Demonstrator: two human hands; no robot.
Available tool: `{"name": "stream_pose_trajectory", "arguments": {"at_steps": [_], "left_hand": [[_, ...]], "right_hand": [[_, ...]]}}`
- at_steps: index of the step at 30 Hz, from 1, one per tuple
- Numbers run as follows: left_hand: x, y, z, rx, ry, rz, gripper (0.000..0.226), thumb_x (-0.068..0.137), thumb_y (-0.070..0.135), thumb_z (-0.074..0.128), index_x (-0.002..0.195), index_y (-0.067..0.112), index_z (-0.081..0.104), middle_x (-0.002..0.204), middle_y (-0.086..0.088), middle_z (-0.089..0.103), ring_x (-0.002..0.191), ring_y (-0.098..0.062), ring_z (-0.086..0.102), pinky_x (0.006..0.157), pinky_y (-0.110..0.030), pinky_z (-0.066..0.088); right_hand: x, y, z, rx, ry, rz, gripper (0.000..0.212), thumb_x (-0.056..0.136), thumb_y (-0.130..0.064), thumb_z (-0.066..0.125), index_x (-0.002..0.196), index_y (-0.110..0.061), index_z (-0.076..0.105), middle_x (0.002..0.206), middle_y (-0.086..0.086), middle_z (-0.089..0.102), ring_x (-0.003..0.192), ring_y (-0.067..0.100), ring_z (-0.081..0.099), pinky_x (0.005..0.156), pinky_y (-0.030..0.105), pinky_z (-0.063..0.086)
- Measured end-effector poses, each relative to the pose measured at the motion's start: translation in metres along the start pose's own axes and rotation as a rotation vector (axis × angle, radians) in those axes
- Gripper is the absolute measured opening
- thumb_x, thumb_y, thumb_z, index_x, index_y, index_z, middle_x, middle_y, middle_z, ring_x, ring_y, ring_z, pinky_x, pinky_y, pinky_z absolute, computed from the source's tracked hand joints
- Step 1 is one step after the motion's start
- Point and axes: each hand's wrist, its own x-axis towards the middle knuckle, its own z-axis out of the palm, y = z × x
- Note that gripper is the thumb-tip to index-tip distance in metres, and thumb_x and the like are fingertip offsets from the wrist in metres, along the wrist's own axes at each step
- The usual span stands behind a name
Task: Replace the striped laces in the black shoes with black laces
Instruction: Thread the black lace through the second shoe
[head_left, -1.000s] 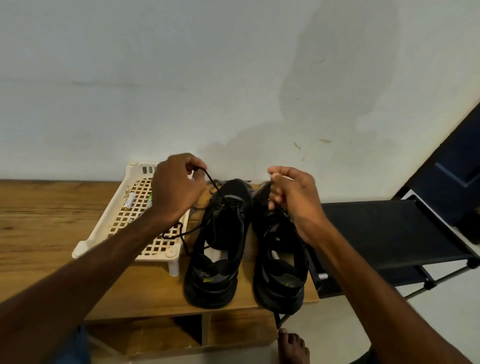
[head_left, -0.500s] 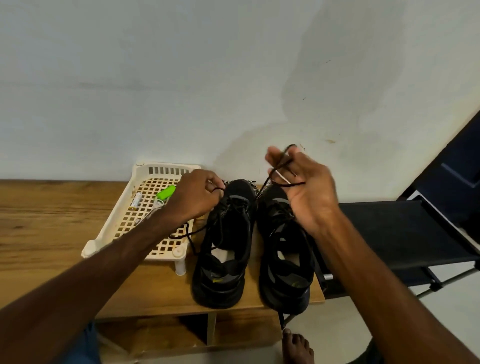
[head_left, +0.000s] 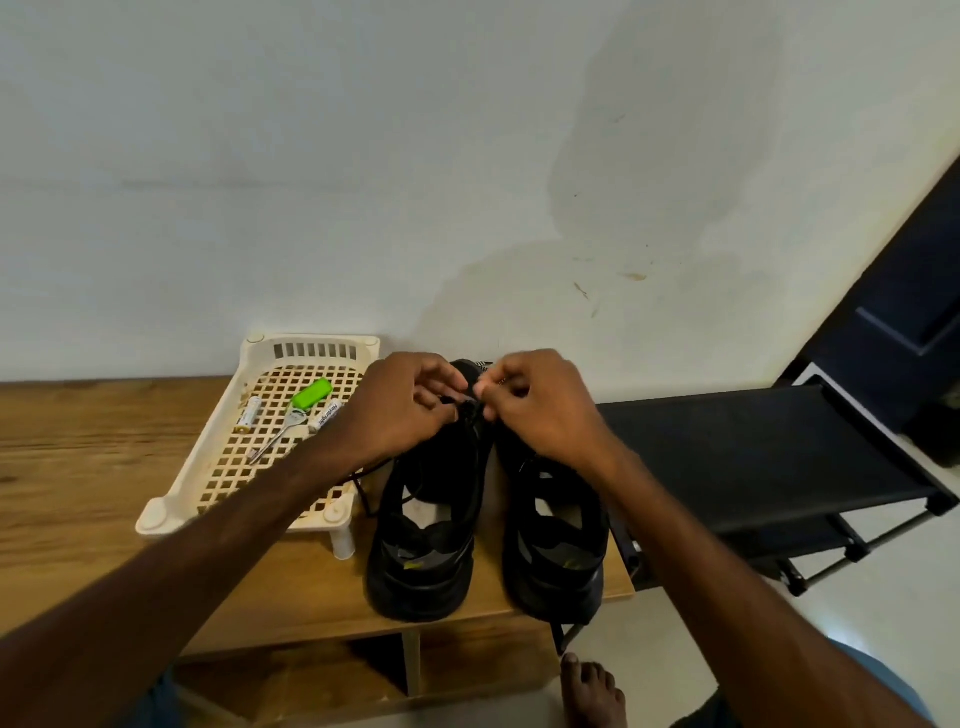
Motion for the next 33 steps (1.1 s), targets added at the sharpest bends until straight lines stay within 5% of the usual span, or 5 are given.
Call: {"name": "stream_pose_trajectory", "arguments": {"at_steps": [10, 15, 18, 24, 33], "left_hand": [[-0.001, -0.011, 0.006, 0.243, 0.006, 0.043, 0.029, 0.082, 0.012, 0.081, 0.104, 0.028, 0.073, 0.075, 0.009, 0.067, 0.059, 0.003, 0.059, 0.055, -0.006, 0.040], [0.000, -0.009, 0.006, 0.286, 0.095, 0.110, 0.019, 0.084, 0.020, 0.080, 0.102, 0.025, 0.075, 0.088, 0.017, 0.065, 0.076, 0.007, 0.057, 0.066, 0.001, 0.039], [-0.002, 0.001, 0.006, 0.177, 0.210, 0.179, 0.006, 0.089, 0.026, 0.076, 0.094, 0.022, 0.077, 0.087, 0.018, 0.071, 0.077, 0.005, 0.064, 0.070, 0.001, 0.040], [-0.011, 0.024, 0.014, -0.336, -0.058, 0.126, 0.025, 0.098, 0.041, 0.065, 0.100, 0.018, 0.075, 0.088, 0.000, 0.079, 0.078, -0.020, 0.077, 0.078, -0.030, 0.061], [-0.003, 0.019, -0.007, -0.440, -0.108, 0.040, 0.020, 0.100, 0.014, 0.061, 0.111, 0.006, 0.076, 0.086, -0.005, 0.077, 0.067, -0.013, 0.064, 0.060, -0.020, 0.054]], "right_hand": [[0.007, 0.006, -0.036, 0.619, 0.268, 0.012, 0.013, 0.098, -0.023, 0.069, 0.104, -0.015, 0.077, 0.074, -0.003, 0.073, 0.065, 0.007, 0.059, 0.059, 0.019, 0.048], [0.001, 0.018, -0.034, 0.125, 0.027, 0.103, 0.006, 0.091, -0.026, 0.076, 0.088, -0.024, 0.081, 0.085, -0.013, 0.077, 0.081, -0.004, 0.069, 0.071, 0.011, 0.048], [-0.003, 0.016, -0.033, 0.032, 0.051, 0.068, 0.005, 0.087, -0.028, 0.079, 0.085, -0.026, 0.082, 0.085, -0.018, 0.076, 0.084, -0.015, 0.065, 0.069, 0.010, 0.044], [-0.005, 0.003, -0.035, 0.687, -0.101, 0.213, 0.010, 0.088, -0.017, 0.080, 0.094, -0.009, 0.081, 0.080, 0.010, 0.076, 0.070, 0.014, 0.070, 0.059, 0.022, 0.054], [-0.002, 0.006, -0.046, 0.820, 0.165, 0.256, 0.021, 0.085, -0.013, 0.082, 0.098, 0.002, 0.075, 0.081, 0.011, 0.076, 0.068, 0.014, 0.070, 0.058, 0.021, 0.056]]}}
